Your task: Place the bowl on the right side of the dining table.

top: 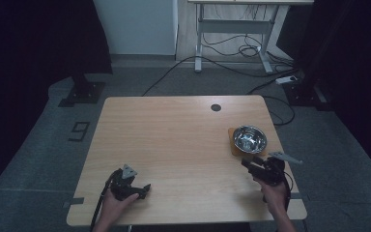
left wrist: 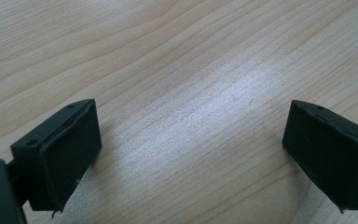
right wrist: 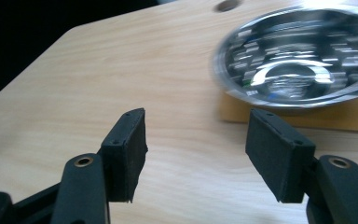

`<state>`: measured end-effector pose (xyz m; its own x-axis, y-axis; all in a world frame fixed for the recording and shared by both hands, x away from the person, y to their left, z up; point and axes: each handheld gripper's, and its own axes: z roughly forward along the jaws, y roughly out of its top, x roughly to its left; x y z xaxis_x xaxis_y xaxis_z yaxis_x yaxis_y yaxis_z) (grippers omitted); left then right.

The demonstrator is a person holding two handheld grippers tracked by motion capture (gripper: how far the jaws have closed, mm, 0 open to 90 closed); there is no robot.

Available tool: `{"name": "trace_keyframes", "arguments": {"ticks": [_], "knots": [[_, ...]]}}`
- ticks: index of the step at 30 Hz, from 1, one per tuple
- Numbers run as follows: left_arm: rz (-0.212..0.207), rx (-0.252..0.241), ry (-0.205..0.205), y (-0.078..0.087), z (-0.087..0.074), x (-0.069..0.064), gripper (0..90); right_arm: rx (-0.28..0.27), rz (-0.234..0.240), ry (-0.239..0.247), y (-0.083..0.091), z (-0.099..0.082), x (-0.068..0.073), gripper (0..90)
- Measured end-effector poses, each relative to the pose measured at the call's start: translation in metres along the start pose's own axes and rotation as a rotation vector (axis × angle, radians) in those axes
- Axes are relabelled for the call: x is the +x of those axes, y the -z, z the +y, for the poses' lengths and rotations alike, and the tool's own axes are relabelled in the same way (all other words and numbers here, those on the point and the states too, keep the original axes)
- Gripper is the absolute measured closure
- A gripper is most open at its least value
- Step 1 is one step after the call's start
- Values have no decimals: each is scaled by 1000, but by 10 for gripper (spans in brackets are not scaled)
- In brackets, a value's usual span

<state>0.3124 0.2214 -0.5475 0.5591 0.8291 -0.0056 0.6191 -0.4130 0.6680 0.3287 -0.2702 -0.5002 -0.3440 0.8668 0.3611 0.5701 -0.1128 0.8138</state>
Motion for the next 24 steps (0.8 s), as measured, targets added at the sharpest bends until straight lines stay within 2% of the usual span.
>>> {"name": "trace_keyframes", "arguments": {"ticks": [2, 3, 6, 9, 14, 24], "knots": [[0, 0, 0, 0, 0, 0, 39, 11, 36, 7, -4, -1, 8, 377], [0, 0, -1, 0, 0, 0, 39, 23, 69, 25, -8, -2, 17, 376], [0, 0, -1, 0, 0, 0, 40, 55, 117, 69, -16, -7, 33, 373], [1, 0, -1, 0, 0, 0, 40, 85, 156, 91, -23, -11, 45, 372], [1, 0, 0, 0, 0, 0, 39, 112, 186, 136, -35, -22, 58, 372], [1, 0, 0, 0, 0, 0, 39, 175, 185, 189, -53, -39, 67, 367]]}}
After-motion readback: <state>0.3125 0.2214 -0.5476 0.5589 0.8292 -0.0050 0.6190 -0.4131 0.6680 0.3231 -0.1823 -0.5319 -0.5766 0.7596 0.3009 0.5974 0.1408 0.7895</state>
